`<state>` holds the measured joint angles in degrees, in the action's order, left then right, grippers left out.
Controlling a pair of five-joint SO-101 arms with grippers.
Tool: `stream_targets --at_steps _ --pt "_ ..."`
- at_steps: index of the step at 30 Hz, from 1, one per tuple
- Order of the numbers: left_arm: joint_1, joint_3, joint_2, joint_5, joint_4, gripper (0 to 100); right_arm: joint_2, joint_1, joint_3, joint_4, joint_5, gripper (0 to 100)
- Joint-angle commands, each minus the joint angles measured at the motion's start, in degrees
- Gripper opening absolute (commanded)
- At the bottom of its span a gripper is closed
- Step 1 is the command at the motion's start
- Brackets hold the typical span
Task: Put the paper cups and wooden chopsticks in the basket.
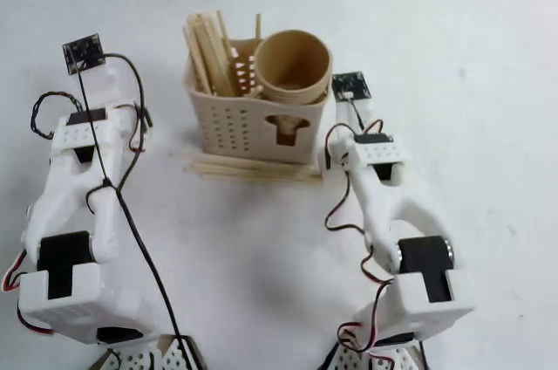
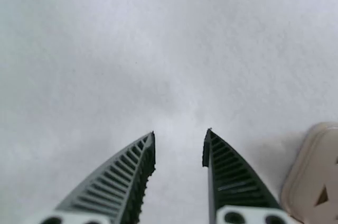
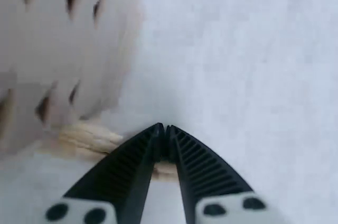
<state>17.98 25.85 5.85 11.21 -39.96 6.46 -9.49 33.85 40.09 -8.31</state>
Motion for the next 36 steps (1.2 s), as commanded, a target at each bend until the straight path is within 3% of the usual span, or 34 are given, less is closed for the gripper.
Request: stream_targets --at_steps 1,8,18,26,32,36 --pt "-0.8 -0.6 -1.6 -0.8 0.9 17 -4.4 -1.4 -0.6 8.5 -3.5 1.7" --pt "-0.8 -0.6 -1.6 -0.8 0.9 17 -7.3 -2.5 2.8 13.2 -6.9 1.7" --pt "-0.7 -0.8 -1.6 -0.8 0.9 17 -25.0 -12.5 17.2 13.2 -7.8 1.7" --pt "-0.7 -0.7 -1.6 -0.8 0.8 17 -32.0 -4.9 18.4 12.5 -7.1 1.7" --pt "-0.6 -0.6 -1.6 -0.8 0.8 17 -32.5 -2.2 15.2 7.9 5.0 1.7" --pt "-0.6 -0.7 -1.6 -0.8 0.8 17 -33.2 -2.1 10.1 9.0 5.8 1.7"
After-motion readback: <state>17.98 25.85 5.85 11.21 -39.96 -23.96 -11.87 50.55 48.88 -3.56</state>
